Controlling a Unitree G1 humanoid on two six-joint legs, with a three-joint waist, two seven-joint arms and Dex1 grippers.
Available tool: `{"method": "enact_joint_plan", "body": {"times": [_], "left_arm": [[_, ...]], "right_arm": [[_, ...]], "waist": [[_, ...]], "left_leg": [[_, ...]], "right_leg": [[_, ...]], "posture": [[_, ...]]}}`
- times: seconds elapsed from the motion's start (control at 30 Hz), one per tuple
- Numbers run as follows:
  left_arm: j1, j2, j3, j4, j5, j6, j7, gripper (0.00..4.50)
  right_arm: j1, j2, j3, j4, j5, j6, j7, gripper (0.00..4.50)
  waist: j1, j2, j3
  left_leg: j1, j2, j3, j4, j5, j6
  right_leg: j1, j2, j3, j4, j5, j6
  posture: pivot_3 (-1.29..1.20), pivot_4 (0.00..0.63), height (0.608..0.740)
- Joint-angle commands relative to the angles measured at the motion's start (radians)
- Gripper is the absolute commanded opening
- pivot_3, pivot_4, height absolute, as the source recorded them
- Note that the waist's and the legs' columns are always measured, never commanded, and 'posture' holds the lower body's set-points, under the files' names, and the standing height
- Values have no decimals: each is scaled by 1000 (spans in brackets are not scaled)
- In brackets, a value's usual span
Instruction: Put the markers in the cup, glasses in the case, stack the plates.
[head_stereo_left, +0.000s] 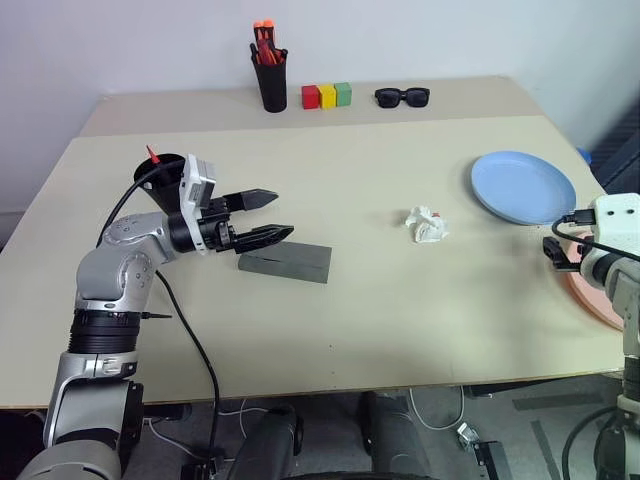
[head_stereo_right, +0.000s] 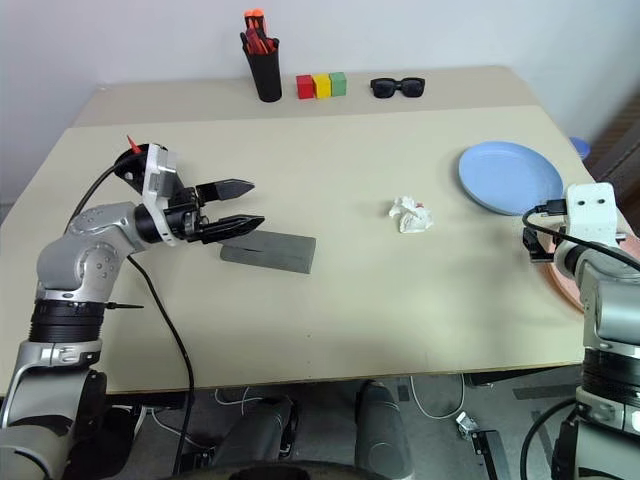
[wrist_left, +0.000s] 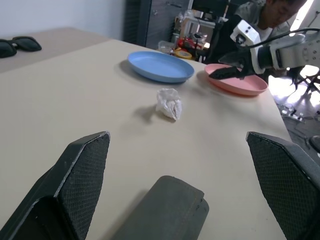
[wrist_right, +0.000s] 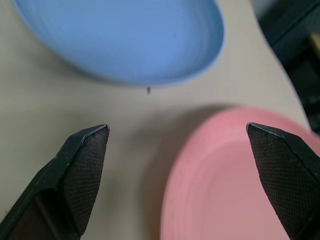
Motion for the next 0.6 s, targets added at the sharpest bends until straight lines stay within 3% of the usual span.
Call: {"method": "enact_joint_plan", "body": {"times": [0.03,0.13,0.23,0.3,0.47,0.6], "left_arm": [[-16,5,8,-17,-9,-10,2,4490],[-8,7,19,-37,-17,-1,21,4490],[-1,12,24,-48,-19,-2,31,4500],[2,15,26,-53,-22,1,35,4500],[3,18,32,-64,-28,11,51,4500],[-3,15,37,-60,-33,8,67,4500]], "right_arm": [[-4,-11,-5,-18,-4,33,-7,4500],[-4,-2,-14,30,-13,35,-24,4500],[-10,19,-28,66,5,42,-28,3672],[-13,27,-25,83,9,42,-28,2807],[-18,36,-23,109,10,28,-36,157],[-86,31,-35,137,-23,-35,-107,64]], "waist": [[0,0,0],[1,0,0],[1,0,0],[0,0,0],[1,-1,0],[0,-1,-1]], "left_leg": [[0,0,0,0,0,0],[0,0,0,0,0,0],[0,0,0,0,0,0],[0,0,0,0,0,0],[0,0,0,0,0,0],[1,0,0,1,0,0]], "right_leg": [[0,0,0,0,0,0],[0,0,0,0,0,0],[0,0,0,0,0,0],[0,0,0,0,0,0],[1,0,0,0,0,0],[2,0,0,0,0,0]], "posture": [[0,150,740],[0,150,740],[0,150,740],[0,150,740],[0,150,740],[0,150,740]]}}
